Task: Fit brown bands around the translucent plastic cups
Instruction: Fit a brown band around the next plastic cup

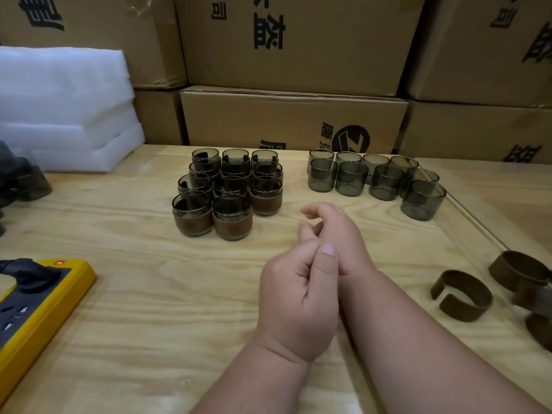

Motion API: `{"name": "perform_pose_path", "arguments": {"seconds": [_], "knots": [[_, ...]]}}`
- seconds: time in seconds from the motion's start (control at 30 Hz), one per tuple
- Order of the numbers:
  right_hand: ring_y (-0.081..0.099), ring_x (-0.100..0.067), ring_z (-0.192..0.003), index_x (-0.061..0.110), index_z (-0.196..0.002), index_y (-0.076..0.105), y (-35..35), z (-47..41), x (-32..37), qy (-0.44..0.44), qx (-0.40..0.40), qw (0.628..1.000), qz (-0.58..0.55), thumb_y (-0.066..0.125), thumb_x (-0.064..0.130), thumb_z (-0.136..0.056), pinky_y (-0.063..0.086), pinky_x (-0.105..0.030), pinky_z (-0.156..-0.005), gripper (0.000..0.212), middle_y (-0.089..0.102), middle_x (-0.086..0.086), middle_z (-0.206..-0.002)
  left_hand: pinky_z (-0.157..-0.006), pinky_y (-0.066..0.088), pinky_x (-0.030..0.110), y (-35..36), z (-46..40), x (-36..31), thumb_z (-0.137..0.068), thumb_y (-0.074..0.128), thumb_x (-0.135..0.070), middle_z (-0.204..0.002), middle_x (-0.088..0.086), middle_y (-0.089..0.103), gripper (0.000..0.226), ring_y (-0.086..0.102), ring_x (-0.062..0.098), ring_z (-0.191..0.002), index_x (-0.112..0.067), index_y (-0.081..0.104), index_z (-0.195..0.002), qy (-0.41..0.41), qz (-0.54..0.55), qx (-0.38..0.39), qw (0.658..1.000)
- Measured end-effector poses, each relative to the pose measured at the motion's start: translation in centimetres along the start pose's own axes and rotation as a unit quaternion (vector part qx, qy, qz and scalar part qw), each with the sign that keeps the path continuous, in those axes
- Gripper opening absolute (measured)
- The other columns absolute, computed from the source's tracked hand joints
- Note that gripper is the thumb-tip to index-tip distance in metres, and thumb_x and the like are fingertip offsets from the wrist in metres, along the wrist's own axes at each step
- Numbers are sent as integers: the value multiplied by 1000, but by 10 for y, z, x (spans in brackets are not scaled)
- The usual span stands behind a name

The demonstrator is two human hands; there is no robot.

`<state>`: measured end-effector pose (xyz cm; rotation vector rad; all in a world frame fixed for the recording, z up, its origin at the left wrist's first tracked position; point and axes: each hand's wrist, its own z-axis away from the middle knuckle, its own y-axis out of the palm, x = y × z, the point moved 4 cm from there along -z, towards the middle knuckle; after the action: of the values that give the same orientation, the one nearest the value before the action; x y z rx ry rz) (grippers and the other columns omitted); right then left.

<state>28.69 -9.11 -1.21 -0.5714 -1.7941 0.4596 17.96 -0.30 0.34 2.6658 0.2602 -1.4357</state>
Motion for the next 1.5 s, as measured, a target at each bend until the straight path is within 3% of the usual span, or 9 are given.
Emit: {"name": "perform_pose_path", "arguments": {"seconds": [0.07,0.27,0.33,0.43,0.6,1.0,1.23,1.4,1.5], "knots": [[62,-14,-97,26,-118,66,-20,0,-17,24,-70,996,50,58,24,-94,51,-33,-89,25,58,8,-119,-54,37,27,-3,0,2,-95,44,-40,-53,-15,46,37,43,6,-52,-19,62,-69,2,-7,-9,1000],[58,-5,-79,30,-122,64,-63,-8,-54,118,-165,972,123,56,30,-96,42,-28,-71,27,48,3,-140,-51,32,24,-2,0,-2,-94,43,-43,-49,1,39,37,38,6,-50,-27,63,-67,-15,2,-5,1000],[63,-13,-97,28,-125,63,-70,-9,-58,128,-171,966,143,57,31,-96,49,-30,-76,30,37,3,-149,-51,32,24,-2,0,-2,-94,44,-43,-52,9,41,37,38,8,-50,-26,62,-67,-16,1,-10,1000],[41,-23,-140,26,-130,62,-82,-11,-62,136,-181,956,185,57,30,-96,46,-39,-101,35,22,5,-161,-52,33,24,-1,0,-1,-93,44,-43,-52,9,40,36,38,8,-51,-26,62,-66,-22,3,-9,1000],[28,-27,-150,24,-137,60,-99,-16,-70,171,-176,946,214,54,28,-96,44,-48,-109,42,10,4,-169,-52,34,21,0,1,-2,-91,44,-42,-51,8,41,37,40,7,-52,-22,61,-64,-25,-4,-8,1000],[42,-26,-140,21,-131,64,-89,-15,-66,150,-156,943,254,54,31,-94,50,-44,-101,39,25,1,-162,-51,35,22,0,0,-2,-89,43,-42,-50,8,40,37,40,8,-51,-20,61,-65,-42,-13,-14,999],[50,-23,-132,26,-122,64,-78,10,-49,97,-128,961,223,55,30,-92,50,-37,-89,31,25,6,-159,-49,34,21,0,-1,3,-88,47,-42,-47,-10,39,33,41,7,-48,-22,64,-69,-79,-22,-38,996],[60,-13,-103,25,-122,64,-72,41,-28,30,-141,976,163,58,25,-92,55,-35,-79,30,47,12,-133,-49,35,14,-2,-2,4,-89,54,-33,-46,-16,45,18,43,3,-46,-28,66,-76,-98,-16,-46,994],[59,-11,-93,28,-120,61,-67,59,-10,-8,-142,981,133,59,24,-91,54,-34,-76,29,53,16,-114,-54,38,20,-3,-4,8,-84,55,-30,-58,-18,55,12,46,3,-52,-32,67,-81,-106,-17,-37,993]]}}
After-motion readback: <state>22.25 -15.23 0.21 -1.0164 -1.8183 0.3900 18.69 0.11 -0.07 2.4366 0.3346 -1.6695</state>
